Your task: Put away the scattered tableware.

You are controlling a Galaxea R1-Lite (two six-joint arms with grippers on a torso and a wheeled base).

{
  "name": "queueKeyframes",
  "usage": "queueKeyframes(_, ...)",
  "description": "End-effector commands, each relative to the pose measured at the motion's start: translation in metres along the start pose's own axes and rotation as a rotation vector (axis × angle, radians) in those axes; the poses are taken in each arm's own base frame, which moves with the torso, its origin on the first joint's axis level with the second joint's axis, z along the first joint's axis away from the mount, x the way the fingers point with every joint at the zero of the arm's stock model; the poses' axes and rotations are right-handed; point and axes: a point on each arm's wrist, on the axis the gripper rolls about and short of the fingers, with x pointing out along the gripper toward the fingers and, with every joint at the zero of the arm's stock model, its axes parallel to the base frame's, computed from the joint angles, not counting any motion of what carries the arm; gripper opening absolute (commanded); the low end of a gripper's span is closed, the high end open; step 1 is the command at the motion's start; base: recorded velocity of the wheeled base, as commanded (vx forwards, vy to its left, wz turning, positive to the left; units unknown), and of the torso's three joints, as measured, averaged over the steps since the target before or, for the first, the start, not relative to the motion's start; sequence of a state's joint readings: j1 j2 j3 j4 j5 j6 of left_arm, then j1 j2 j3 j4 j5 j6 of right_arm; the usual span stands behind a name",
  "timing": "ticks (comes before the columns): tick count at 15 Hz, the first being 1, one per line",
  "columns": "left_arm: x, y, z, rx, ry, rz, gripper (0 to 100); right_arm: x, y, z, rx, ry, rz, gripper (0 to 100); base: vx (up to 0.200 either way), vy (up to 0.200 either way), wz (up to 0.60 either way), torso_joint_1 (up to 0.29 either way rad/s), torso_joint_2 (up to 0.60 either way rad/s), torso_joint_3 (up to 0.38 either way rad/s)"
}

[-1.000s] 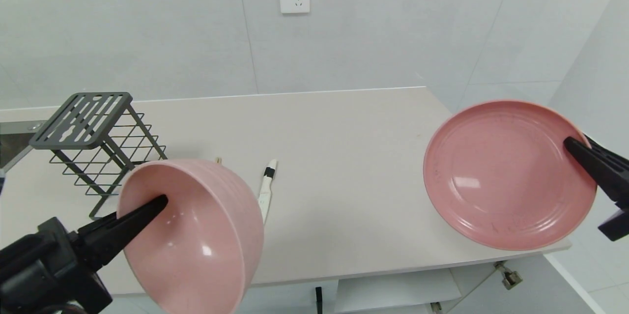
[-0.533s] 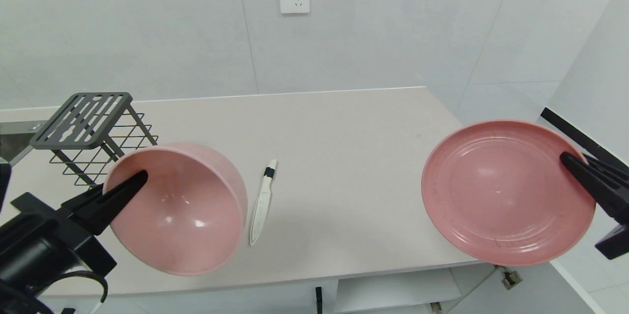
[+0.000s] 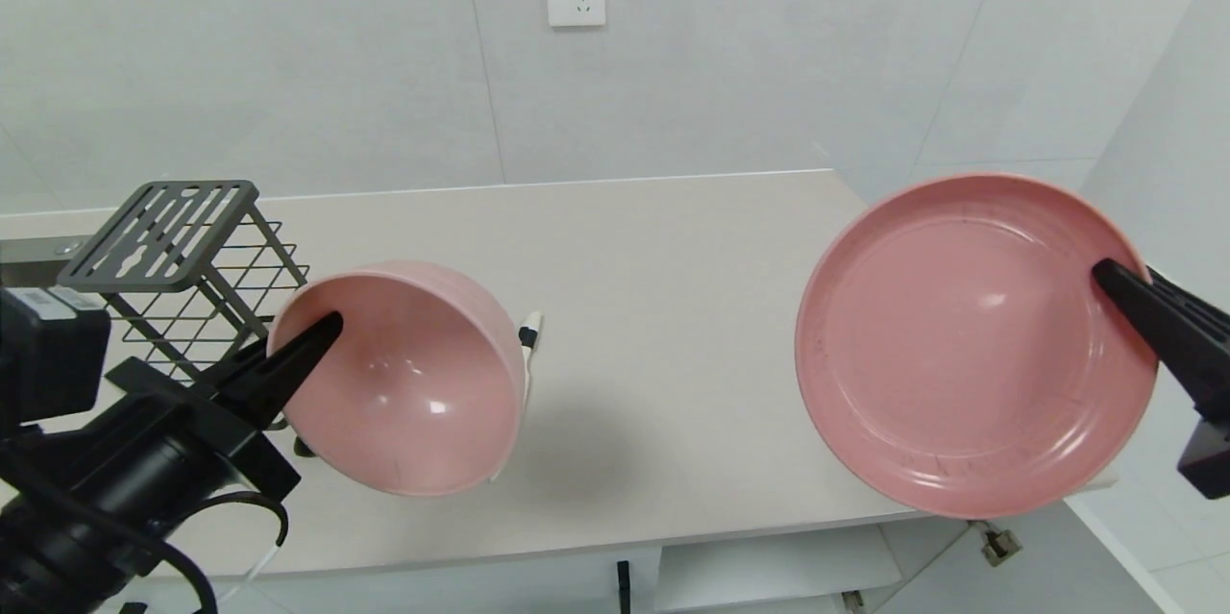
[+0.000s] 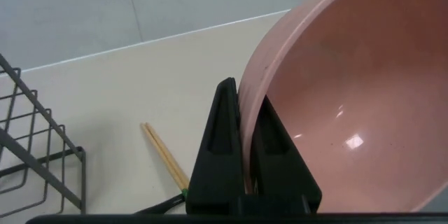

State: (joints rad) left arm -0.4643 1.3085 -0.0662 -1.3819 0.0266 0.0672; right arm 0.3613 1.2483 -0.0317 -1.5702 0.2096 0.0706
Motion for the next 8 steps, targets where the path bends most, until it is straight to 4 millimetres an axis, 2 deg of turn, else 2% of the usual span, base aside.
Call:
queueKeyframes(1,0.0092,-0.0042,-0.024,0.003,0.082,-0.019,0,0.0006,0.0034,-0.0054,0.014,0.028,0.025,0,0.0,0.0,0.0,0.0,0.0,0.0)
queueKeyframes(7,0.0082,-0.0129,-0.0201,-0.007,0.034,-0.069,0,0.0006,0.0036,-0.006,-0.001,0.03,0.027,0,-0.2,0.2,0.0,0.005,0.0,-0.001)
queueKeyframes(8,0.0084,-0.0129,-0.0204,-0.007,0.035,-0.069,0,0.0006,0.0036,-0.006,-0.007,0.03,0.027,0,0.0,0.0,0.0,0.0,0.0,0.0)
